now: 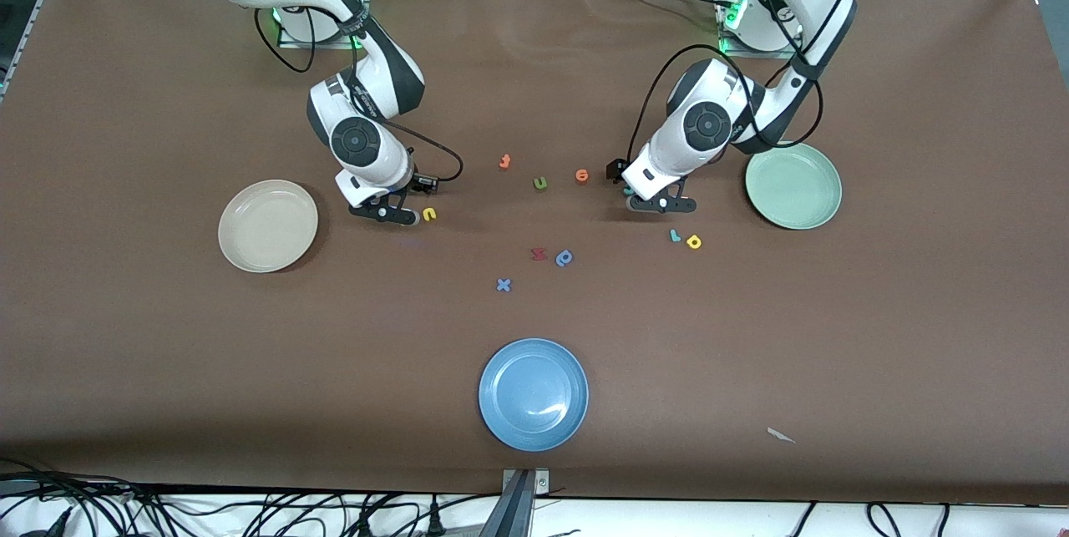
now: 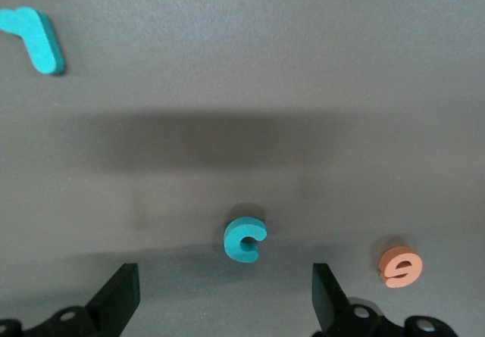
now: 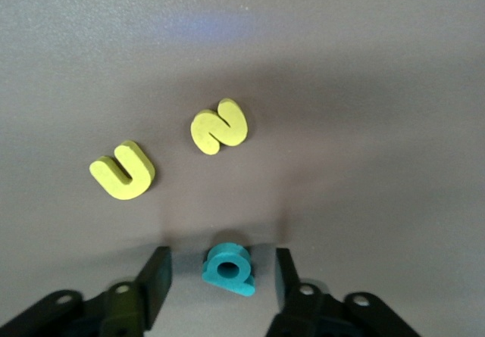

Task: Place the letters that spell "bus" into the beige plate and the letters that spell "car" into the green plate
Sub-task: 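Carry the cyan p to the white plate while the left gripper grasps the c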

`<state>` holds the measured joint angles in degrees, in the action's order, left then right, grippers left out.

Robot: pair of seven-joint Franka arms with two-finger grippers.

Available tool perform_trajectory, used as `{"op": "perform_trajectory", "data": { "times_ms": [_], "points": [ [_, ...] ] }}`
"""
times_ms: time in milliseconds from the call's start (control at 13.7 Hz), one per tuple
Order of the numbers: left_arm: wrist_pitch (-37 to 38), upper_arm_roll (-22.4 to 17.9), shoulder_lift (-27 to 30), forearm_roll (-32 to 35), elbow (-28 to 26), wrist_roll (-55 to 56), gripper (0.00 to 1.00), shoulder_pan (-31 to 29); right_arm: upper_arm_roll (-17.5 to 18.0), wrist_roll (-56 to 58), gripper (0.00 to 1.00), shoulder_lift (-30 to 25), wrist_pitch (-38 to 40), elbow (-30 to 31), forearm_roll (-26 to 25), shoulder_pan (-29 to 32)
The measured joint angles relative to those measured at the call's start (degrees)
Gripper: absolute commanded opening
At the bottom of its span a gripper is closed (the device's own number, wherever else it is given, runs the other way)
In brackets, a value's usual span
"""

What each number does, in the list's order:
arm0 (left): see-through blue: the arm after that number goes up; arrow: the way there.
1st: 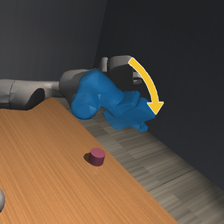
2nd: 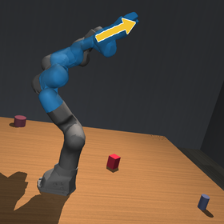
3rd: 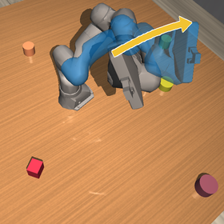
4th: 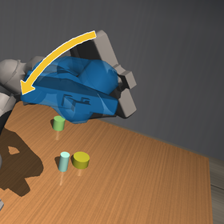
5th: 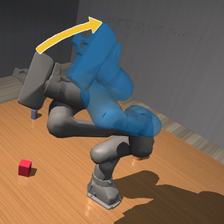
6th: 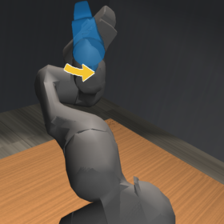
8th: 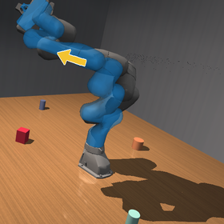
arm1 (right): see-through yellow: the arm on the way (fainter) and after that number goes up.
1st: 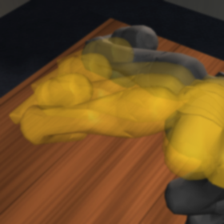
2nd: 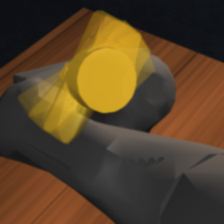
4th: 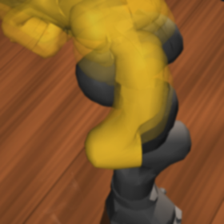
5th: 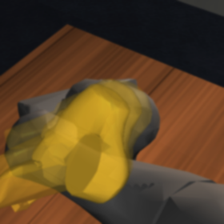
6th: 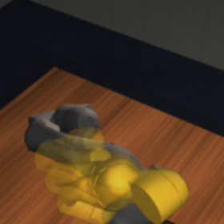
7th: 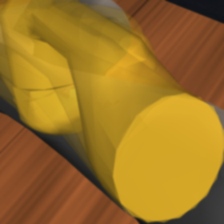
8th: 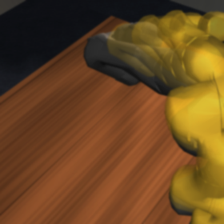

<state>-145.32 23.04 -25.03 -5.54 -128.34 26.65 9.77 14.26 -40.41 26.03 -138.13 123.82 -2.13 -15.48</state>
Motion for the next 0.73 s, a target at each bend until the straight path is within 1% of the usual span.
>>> {"op": "perform_trajectory", "data": {
  "times_ms": [73, 146, 219, 292, 438, 584, 657, 730],
  "points": [
    [0.0, -0.5, -0.3, 0.0, 0.0, 0.0, 0.98, 0.7, 0.0, 0.0, 0.50, 0.0, 0.0, 0.0, 0.0, 0.0],
    [0.0, -0.8, -0.5, 0.0, 0.0, 0.0, 0.92, 1.2, 0.0, 0.0, 0.47, 0.0, 0.0, 0.0, 0.0, 0.0],
    [0.0, -0.9, -0.5, 0.0, 0.0, 0.0, 0.78, 1.5, 0.0, 0.0, 0.46, 0.0, 0.0, 0.0, 0.0, 0.0],
    [0.0, -1.0, -0.5, 0.0, 0.0, 0.0, 0.71, 1.6, 0.0, 0.0, 0.43, 0.0, 0.0, 0.0, 0.0, 0.0],
    [0.0, -1.0, -0.5, 0.0, 0.0, 0.0, 0.71, 1.6, 0.0, 0.0, 0.35, 0.1, 0.0, 0.1, 0.0, 0.0],
    [0.0, -1.0, -0.5, 0.0, 0.0, 0.0, 0.72, 1.7, 0.0, 0.0, 0.33, 0.1, 0.0, 0.1, 0.0, 0.0],
    [0.0, -1.0, -0.6, 0.0, 0.0, 0.0, 0.72, 1.9, 0.0, 0.0, 0.30, 0.1, 0.0, 0.1, 0.0, 0.0],
    [0.0, -1.0, -0.6, 0.0, 0.0, 0.0, 0.72, 2.1, 0.0, 0.0, 0.25, 0.1, 0.0, 0.1, 0.0, 0.0]
  ]
}}
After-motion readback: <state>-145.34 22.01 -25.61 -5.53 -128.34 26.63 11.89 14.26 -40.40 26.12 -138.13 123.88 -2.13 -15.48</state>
